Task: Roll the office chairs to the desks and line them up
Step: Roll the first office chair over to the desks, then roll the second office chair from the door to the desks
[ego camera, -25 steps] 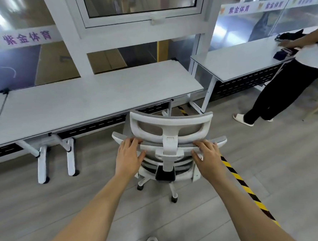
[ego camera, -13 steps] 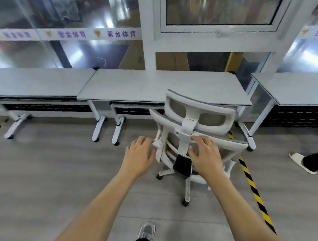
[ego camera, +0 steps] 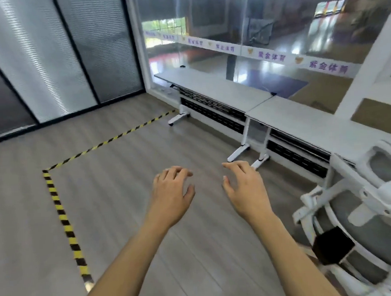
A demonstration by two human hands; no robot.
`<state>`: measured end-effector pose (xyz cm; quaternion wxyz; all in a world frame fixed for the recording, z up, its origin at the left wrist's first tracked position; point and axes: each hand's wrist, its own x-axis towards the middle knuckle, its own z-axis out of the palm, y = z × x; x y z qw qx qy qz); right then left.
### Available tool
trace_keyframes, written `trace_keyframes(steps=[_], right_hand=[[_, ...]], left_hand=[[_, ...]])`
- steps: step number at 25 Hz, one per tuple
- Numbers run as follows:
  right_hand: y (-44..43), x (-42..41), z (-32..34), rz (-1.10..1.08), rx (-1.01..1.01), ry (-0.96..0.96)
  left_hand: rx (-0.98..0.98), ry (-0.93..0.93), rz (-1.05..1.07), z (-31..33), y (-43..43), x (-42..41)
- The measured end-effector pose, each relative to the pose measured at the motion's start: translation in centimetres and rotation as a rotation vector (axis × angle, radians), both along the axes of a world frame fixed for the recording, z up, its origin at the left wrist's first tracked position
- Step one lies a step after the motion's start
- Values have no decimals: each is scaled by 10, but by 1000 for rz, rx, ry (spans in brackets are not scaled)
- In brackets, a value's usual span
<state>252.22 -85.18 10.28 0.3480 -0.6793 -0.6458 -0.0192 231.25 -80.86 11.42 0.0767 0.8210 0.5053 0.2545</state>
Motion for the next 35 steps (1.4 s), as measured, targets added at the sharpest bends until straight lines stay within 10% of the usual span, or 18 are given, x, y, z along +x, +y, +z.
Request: trace_keyframes(steps=[35], right_hand=[[372,-1371,-20,1400,-70,-189]], left_hand=[[-83,264,1438,-8,126,-1246]])
